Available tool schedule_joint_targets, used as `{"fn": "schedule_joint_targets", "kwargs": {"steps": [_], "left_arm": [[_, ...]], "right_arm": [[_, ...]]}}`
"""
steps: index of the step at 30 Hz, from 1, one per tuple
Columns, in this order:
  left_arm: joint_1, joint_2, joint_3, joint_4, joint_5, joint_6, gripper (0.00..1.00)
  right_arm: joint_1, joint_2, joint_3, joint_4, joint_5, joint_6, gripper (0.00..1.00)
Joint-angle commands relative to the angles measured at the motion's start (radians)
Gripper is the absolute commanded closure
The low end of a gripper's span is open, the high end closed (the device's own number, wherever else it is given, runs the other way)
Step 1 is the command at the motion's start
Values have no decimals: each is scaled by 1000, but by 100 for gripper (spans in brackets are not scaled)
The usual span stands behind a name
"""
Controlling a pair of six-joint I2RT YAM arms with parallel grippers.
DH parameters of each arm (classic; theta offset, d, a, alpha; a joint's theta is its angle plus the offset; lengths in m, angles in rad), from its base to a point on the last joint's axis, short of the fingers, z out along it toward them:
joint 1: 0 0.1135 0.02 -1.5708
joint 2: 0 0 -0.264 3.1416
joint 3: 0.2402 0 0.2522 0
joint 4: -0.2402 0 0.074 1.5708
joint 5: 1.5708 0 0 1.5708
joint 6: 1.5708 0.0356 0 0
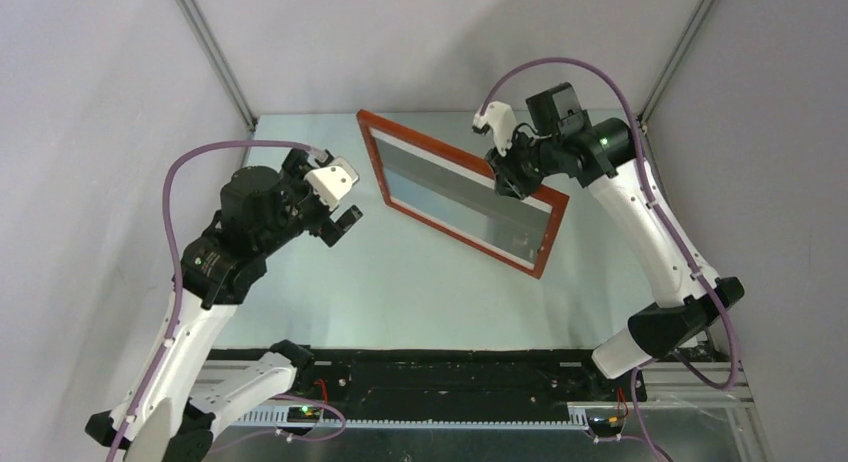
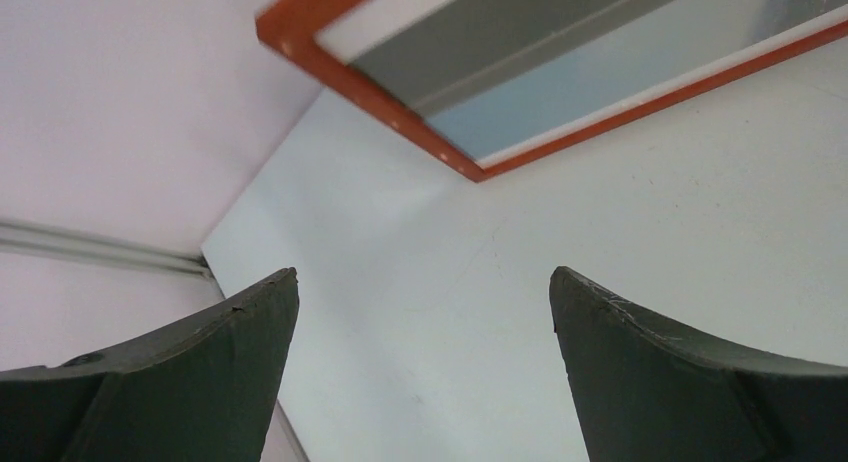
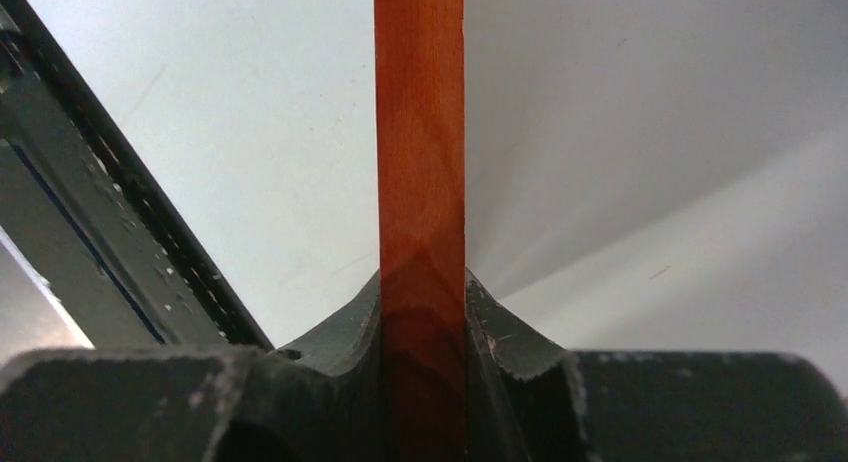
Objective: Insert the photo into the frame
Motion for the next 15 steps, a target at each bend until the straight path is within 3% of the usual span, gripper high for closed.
{"fn": "schedule_joint_targets", "kwargs": {"steps": [1, 7, 15], "left_arm": [[52, 14, -50, 30, 49, -105, 0], [80, 19, -94, 51, 64, -148, 0], [90, 29, -127, 96, 95, -232, 0]], "right_arm": [[-81, 39, 119, 38, -111, 120, 100], [-176, 81, 143, 50, -192, 219, 100], [-321, 69, 35, 171, -312, 355, 100]]}}
